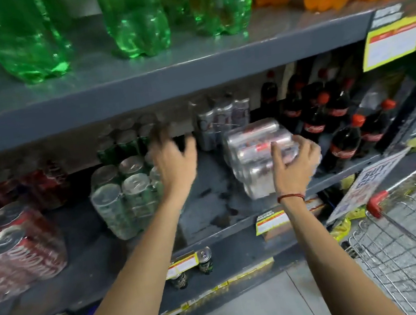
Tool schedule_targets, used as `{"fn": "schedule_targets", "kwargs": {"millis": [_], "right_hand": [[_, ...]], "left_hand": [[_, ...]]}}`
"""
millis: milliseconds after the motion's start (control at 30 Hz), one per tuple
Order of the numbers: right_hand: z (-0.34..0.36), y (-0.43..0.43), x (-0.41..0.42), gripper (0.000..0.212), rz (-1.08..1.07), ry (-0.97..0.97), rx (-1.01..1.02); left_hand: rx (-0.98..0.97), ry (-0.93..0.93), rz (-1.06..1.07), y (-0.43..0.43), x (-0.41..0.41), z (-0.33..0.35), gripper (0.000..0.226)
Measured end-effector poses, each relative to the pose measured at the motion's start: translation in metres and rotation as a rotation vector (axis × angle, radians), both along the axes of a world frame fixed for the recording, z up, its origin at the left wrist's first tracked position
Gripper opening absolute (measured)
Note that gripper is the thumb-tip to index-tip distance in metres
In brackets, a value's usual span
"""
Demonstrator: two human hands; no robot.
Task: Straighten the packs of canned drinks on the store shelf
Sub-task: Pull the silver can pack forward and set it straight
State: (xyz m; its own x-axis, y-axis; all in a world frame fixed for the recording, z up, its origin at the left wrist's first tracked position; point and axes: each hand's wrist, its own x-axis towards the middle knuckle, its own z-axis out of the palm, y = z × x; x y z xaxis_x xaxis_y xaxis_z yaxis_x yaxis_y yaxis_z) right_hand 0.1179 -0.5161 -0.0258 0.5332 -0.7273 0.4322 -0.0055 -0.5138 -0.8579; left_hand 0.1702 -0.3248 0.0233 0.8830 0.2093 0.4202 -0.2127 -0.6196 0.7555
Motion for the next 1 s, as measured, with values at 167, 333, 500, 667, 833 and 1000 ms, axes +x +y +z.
{"fn": "schedule_targets", "kwargs": {"millis": [167, 333, 500, 667, 833, 1000], "right_hand": [[-0.021, -0.051, -0.003, 0.084, 0.048, 0.335, 0.385], [-0.027, -0.058, 0.0, 0.101, 0.171, 0.405, 0.734], [-0.025, -0.046, 0.003, 0.125, 0.114, 0.34, 0.82], [-0.023, -0.042, 0.003, 0.11, 0.132, 0.211, 0.895], [-0.006, -0.05, 0.001, 0.079, 0.183, 0.093, 0.658], [0.0, -0.052, 0.001, 0.074, 0.276, 0.059, 0.039]], "left_hand": [[0.325, 0.183, -0.415, -0.097, 0.045, -0.013, 0.056], [0.481, 0.476, -0.544, -0.149, 0.092, -0.028, 0.07], [0.508, 0.548, -0.502, -0.168, 0.092, -0.023, 0.053], [0.553, 0.47, -0.295, -0.163, 0.091, -0.026, 0.072], [0.146, 0.495, -0.208, -0.151, 0.094, -0.034, 0.108], [-0.409, 0.386, -0.3, -0.142, 0.082, -0.051, 0.092]]}}
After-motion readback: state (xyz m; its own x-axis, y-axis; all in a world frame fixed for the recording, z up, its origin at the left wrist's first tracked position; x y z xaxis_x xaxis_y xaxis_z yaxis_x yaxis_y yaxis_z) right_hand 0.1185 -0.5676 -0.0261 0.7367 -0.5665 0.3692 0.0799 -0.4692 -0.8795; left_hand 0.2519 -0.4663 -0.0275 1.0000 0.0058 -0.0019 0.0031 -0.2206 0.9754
